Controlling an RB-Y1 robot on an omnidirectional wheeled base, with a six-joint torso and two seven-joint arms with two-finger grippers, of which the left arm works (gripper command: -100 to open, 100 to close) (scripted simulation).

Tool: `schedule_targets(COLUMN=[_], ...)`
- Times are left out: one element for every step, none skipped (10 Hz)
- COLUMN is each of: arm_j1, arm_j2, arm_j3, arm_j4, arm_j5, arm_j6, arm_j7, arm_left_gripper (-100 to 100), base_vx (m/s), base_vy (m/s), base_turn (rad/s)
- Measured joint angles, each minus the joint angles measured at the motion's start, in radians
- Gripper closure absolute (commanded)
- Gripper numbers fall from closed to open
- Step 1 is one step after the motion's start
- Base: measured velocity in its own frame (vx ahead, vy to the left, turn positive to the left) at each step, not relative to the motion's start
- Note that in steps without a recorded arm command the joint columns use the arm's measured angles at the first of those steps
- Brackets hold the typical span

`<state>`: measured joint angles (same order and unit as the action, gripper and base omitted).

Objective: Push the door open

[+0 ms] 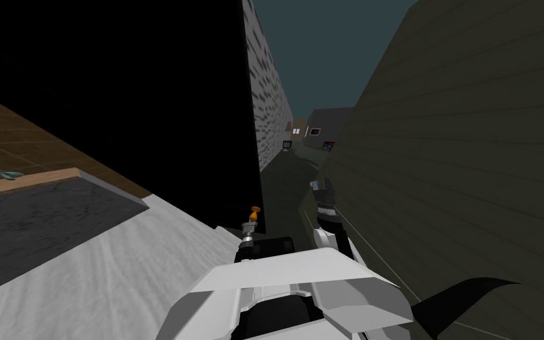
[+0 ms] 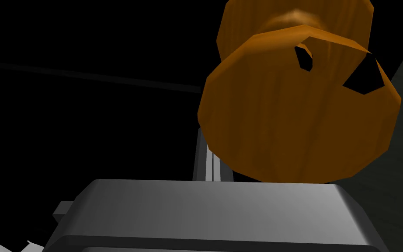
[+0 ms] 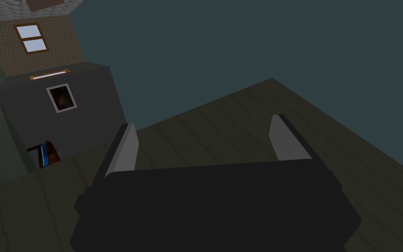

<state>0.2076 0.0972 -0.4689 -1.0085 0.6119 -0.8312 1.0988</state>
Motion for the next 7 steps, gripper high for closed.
schedule_targets(arm_j1=[-0.006,-0.007,-0.002,0.007,0.015,0.018,0.016], arm_j2=[-0.008,-0.005,-0.004,0.001,0.004,0.010,0.012], arm_j3=[-0.004,-0.006,-0.007,-0.009,-0.010,-0.005,0.007], arm_j4=[0.016,0.015,0.012,0.004,-0.007,-0.003,0.004], arm_j5=[0.002,0.005,0.005,0.004,0.004,0.007,0.013], arm_j6=[-0.012,-0.010,-0.013,-0.013,-0.010,-0.005,0.010], arm_j7=[0.007,0.013,0.016,0.018,0.017,0.017,0.012], arm_left_gripper=[-100,-100,-100,-100,-100,-100,-100], base_vx=[-0.026,-0.006,0.009,0.004,0.020,0.010,-0.018], base_vy=[0.009,-0.001,-0.009,0.004,0.031,0.046,0.037], base_turn=[-0.009,-0.015,-0.003,0.011,0.028,0.087,0.064])
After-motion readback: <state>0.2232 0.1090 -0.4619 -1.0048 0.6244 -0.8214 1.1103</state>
